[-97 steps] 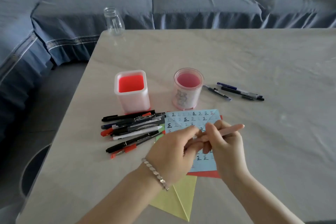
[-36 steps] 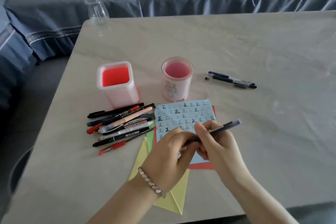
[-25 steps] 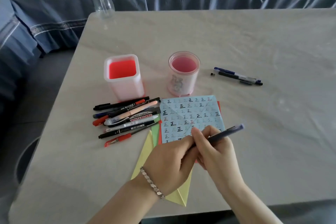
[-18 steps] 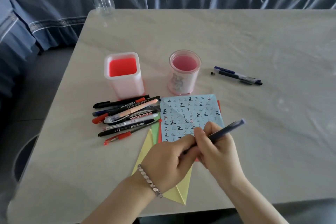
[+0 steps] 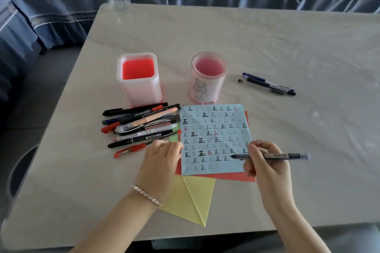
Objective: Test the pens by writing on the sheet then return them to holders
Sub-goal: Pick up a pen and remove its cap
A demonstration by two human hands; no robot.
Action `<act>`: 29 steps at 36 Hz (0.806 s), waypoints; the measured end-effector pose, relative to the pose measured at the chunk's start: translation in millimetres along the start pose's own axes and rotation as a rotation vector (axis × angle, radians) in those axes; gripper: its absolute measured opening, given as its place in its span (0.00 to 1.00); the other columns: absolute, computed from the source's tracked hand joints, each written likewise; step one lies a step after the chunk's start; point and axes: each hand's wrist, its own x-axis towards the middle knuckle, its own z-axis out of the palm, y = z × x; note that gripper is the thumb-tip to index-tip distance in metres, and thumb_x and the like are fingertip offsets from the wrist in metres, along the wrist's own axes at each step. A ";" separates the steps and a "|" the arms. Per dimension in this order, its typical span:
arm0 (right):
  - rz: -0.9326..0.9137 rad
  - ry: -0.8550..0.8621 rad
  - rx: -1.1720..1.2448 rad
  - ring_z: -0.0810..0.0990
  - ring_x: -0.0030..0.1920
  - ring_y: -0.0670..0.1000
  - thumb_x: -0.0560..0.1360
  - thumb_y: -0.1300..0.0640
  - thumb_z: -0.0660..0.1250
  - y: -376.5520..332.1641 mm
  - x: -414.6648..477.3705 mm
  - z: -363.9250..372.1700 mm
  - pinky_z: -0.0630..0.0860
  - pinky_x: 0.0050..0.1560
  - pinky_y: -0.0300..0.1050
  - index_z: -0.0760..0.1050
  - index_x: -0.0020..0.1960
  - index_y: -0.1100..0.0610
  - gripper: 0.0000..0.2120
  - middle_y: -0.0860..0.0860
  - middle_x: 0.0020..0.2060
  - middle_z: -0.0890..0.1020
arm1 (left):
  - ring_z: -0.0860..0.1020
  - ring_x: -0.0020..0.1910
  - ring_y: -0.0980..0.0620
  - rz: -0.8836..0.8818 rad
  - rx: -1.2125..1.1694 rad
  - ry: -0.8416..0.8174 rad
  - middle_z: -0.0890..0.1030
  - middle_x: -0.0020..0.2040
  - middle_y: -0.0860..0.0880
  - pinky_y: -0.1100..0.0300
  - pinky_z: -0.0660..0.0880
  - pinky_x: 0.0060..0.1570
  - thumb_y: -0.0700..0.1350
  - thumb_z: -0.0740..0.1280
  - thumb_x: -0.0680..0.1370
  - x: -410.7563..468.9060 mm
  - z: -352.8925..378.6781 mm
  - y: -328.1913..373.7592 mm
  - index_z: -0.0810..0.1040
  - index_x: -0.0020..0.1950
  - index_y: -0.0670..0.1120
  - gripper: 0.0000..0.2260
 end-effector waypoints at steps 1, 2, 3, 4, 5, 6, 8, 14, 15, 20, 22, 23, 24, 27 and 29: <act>0.000 -0.003 -0.001 0.66 0.21 0.46 0.76 0.64 0.61 1.5 0.2 -1.6 0.65 0.23 0.33 0.71 0.40 0.59 0.07 0.49 0.20 0.71 | 0.72 0.43 0.48 0.007 0.037 0.030 0.81 0.37 0.51 0.55 0.71 0.42 0.35 0.74 0.67 -1.3 1.1 -1.5 0.69 0.47 0.47 0.18; 0.002 -0.007 0.001 0.68 0.21 0.46 0.76 0.64 0.62 2.5 0.4 -3.2 0.67 0.24 0.33 0.72 0.40 0.60 0.07 0.50 0.20 0.72 | 0.70 0.46 0.49 0.006 0.065 0.060 0.82 0.39 0.51 0.55 0.67 0.44 0.35 0.72 0.68 -3.3 2.8 -2.8 0.69 0.48 0.48 0.16; 0.003 -0.011 0.005 0.71 0.22 0.47 0.76 0.64 0.62 3.4 0.9 -4.5 0.69 0.25 0.34 0.73 0.39 0.61 0.07 0.50 0.21 0.74 | 0.69 0.47 0.49 0.003 0.086 0.086 0.82 0.40 0.51 0.55 0.64 0.45 0.35 0.72 0.68 -4.1 2.9 -3.5 0.69 0.48 0.48 0.16; 0.005 -0.017 0.004 0.73 0.23 0.47 0.76 0.64 0.62 4.0 1.7 -5.5 0.71 0.26 0.34 0.74 0.38 0.61 0.08 0.51 0.22 0.77 | 0.69 0.48 0.48 -0.006 0.085 0.101 0.82 0.42 0.49 0.55 0.63 0.46 0.35 0.73 0.67 -4.2 2.4 -3.5 0.70 0.49 0.47 0.18; 0.006 -0.022 0.001 0.76 0.24 0.48 0.76 0.63 0.62 4.9 2.6 -6.3 0.72 0.27 0.35 0.74 0.38 0.61 0.09 0.52 0.24 0.79 | 0.69 0.49 0.48 -0.021 0.071 0.105 0.82 0.44 0.48 0.55 0.62 0.48 0.36 0.74 0.66 -4.1 1.6 -2.5 0.70 0.50 0.47 0.18; 0.008 -0.028 0.005 0.78 0.26 0.49 0.76 0.63 0.61 5.6 3.6 -7.0 0.74 0.28 0.36 0.75 0.38 0.61 0.09 0.53 0.26 0.80 | 0.69 0.50 0.47 -0.034 0.057 0.112 0.81 0.46 0.47 0.54 0.63 0.50 0.37 0.73 0.67 -3.7 0.4 -0.8 0.70 0.52 0.46 0.18; 0.000 -0.040 0.023 0.80 0.29 0.49 0.77 0.63 0.61 6.7 5.4 -7.1 0.76 0.29 0.36 0.75 0.39 0.61 0.09 0.53 0.29 0.82 | 0.70 0.52 0.47 -0.011 0.007 0.089 0.79 0.51 0.46 0.54 0.64 0.54 0.40 0.64 0.73 -4.0 -3.5 5.6 0.70 0.56 0.46 0.12; -0.070 -0.003 -0.021 0.78 0.27 0.47 0.75 0.62 0.64 13.0 6.7 -1.1 0.76 0.29 0.36 0.74 0.37 0.61 0.08 0.51 0.26 0.81 | 0.64 0.68 0.47 0.238 -0.056 -0.229 0.71 0.68 0.44 0.52 0.59 0.66 0.49 0.56 0.76 -20.8 -3.3 30.9 0.70 0.63 0.51 0.16; -0.077 0.014 -0.023 0.77 0.25 0.47 0.74 0.61 0.66 14.4 6.1 0.6 0.75 0.28 0.36 0.74 0.36 0.61 0.09 0.51 0.24 0.80 | 0.62 0.70 0.47 0.241 -0.040 -0.275 0.70 0.69 0.44 0.51 0.58 0.66 0.50 0.56 0.75 -23.2 -2.8 32.7 0.70 0.63 0.52 0.17; -0.137 0.108 -0.089 0.72 0.20 0.46 0.72 0.59 0.69 25.9 5.8 11.1 0.70 0.23 0.35 0.68 0.28 0.61 0.16 0.51 0.17 0.74 | 0.60 0.71 0.47 0.216 0.003 -0.379 0.66 0.72 0.44 0.50 0.57 0.66 0.55 0.54 0.76 -28.0 -0.5 33.1 0.69 0.66 0.54 0.19; -0.166 0.128 -0.122 0.70 0.19 0.45 0.72 0.60 0.69 33.2 7.2 15.6 0.68 0.22 0.35 0.65 0.27 0.59 0.19 0.49 0.16 0.72 | 0.60 0.72 0.47 0.210 0.011 -0.387 0.66 0.71 0.44 0.49 0.57 0.65 0.55 0.54 0.76 -29.7 1.6 32.9 0.68 0.67 0.54 0.20; -0.181 0.136 -0.148 0.70 0.19 0.44 0.72 0.60 0.69 37.7 8.2 17.4 0.67 0.23 0.35 0.64 0.26 0.58 0.20 0.49 0.16 0.72 | 0.59 0.72 0.47 0.210 0.012 -0.389 0.67 0.71 0.44 0.49 0.57 0.65 0.56 0.54 0.76 -30.8 2.4 32.6 0.67 0.67 0.54 0.20; -0.191 0.141 -0.172 0.69 0.19 0.43 0.72 0.61 0.69 41.6 9.1 19.1 0.67 0.23 0.36 0.63 0.26 0.58 0.20 0.48 0.16 0.71 | 0.59 0.72 0.46 0.214 0.012 -0.389 0.66 0.71 0.44 0.49 0.57 0.65 0.56 0.53 0.77 -32.1 3.4 31.9 0.67 0.67 0.54 0.20; -0.207 0.148 -0.243 0.68 0.22 0.46 0.73 0.62 0.67 52.2 12.1 22.2 0.68 0.26 0.41 0.62 0.26 0.58 0.21 0.49 0.18 0.70 | 0.59 0.72 0.46 0.205 -0.035 -0.387 0.65 0.72 0.44 0.48 0.56 0.67 0.57 0.48 0.80 -35.0 5.5 30.0 0.68 0.68 0.53 0.20; -0.242 0.160 -0.279 0.67 0.22 0.45 0.73 0.61 0.67 56.2 12.9 23.7 0.66 0.26 0.41 0.61 0.25 0.56 0.21 0.47 0.17 0.70 | 0.59 0.73 0.47 0.189 -0.072 -0.383 0.65 0.72 0.45 0.48 0.56 0.67 0.57 0.51 0.79 -35.7 6.2 30.0 0.70 0.68 0.53 0.20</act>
